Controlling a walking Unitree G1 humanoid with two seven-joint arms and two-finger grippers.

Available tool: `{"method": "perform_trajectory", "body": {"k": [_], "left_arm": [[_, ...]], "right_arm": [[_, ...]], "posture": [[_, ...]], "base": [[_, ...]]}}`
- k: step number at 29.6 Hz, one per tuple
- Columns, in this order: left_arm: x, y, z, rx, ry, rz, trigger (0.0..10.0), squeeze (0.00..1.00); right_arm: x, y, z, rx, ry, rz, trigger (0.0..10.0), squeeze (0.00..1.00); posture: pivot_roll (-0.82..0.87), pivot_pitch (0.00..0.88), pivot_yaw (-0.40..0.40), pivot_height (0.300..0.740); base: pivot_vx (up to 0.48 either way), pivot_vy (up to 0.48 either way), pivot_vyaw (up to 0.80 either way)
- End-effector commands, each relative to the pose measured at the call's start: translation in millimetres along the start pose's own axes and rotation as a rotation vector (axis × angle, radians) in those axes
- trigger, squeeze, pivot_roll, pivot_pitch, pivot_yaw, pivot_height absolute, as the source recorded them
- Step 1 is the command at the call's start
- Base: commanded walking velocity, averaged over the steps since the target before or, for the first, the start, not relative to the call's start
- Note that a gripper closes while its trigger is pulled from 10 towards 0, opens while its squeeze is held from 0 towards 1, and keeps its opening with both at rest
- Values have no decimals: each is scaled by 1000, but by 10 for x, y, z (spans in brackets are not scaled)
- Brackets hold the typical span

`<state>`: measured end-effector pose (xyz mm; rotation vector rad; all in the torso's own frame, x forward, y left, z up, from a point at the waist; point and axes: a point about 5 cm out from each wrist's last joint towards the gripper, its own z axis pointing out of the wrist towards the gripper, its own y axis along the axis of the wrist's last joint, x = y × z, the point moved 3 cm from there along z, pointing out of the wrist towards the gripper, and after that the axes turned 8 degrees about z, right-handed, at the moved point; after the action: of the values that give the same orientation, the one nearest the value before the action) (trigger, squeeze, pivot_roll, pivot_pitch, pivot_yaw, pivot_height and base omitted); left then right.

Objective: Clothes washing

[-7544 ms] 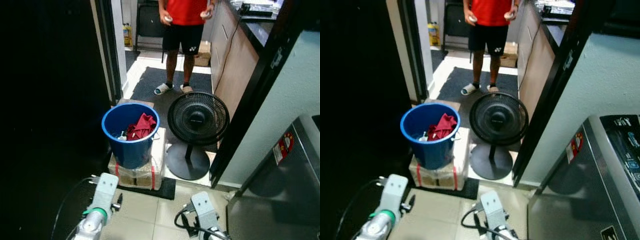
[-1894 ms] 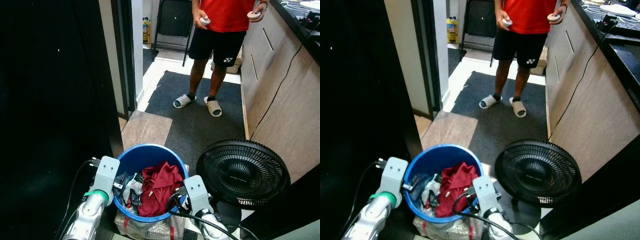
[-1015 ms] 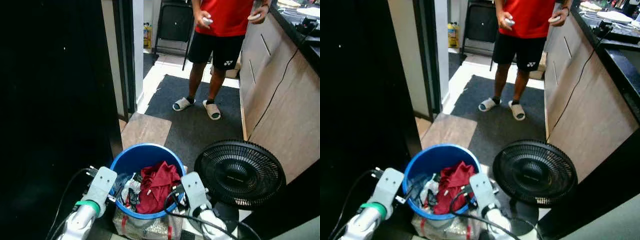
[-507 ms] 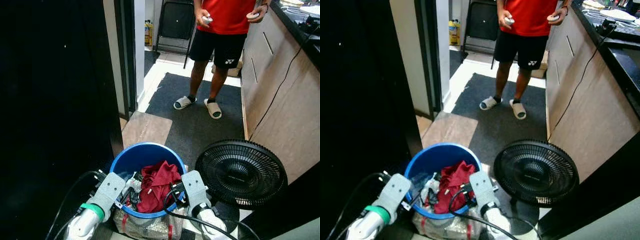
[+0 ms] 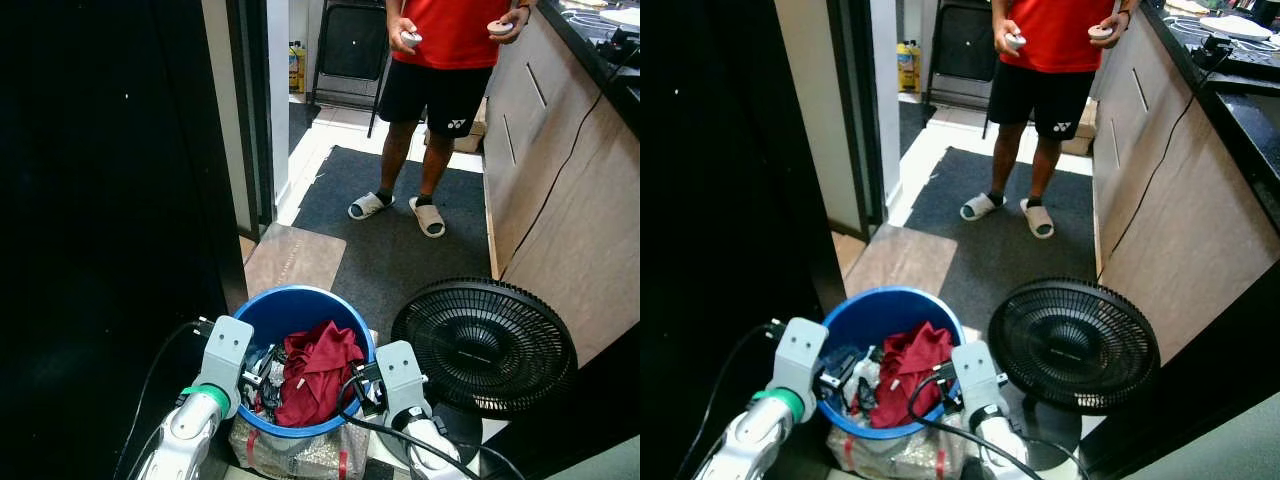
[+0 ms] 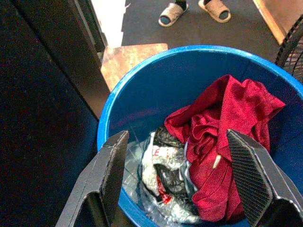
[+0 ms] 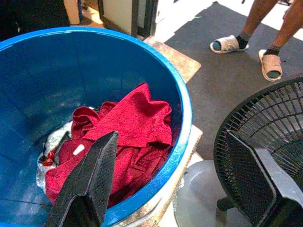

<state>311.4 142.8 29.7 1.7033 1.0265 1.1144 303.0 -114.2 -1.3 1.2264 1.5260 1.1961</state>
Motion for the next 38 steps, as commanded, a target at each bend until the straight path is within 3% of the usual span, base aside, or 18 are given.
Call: {"method": "perform_trajectory", "body": {"k": [1, 11, 27, 38], "left_arm": [[-14, -68, -17, 31, -4, -8, 10000, 0], [-77, -35, 32, 23, -10, -9, 10000, 0], [-87, -44, 40, 31, -7, 1, 10000, 0], [-96, -47, 47, 35, -10, 0, 10000, 0]], "right_arm": [[-8, -29, -12, 14, -13, 13, 10000, 0], [-37, -41, -22, 17, -20, 10, 10000, 0], [-12, -75, -43, 26, -16, 13, 10000, 0], [-3, -79, -45, 26, -18, 15, 10000, 0]], "posture": [[34, 4, 52, 740], [22, 4, 52, 740], [21, 5, 56, 740], [19, 6, 61, 740]], "base": [[0, 0, 0], [0, 0, 0], [0, -313, 0], [0, 0, 0]]}}
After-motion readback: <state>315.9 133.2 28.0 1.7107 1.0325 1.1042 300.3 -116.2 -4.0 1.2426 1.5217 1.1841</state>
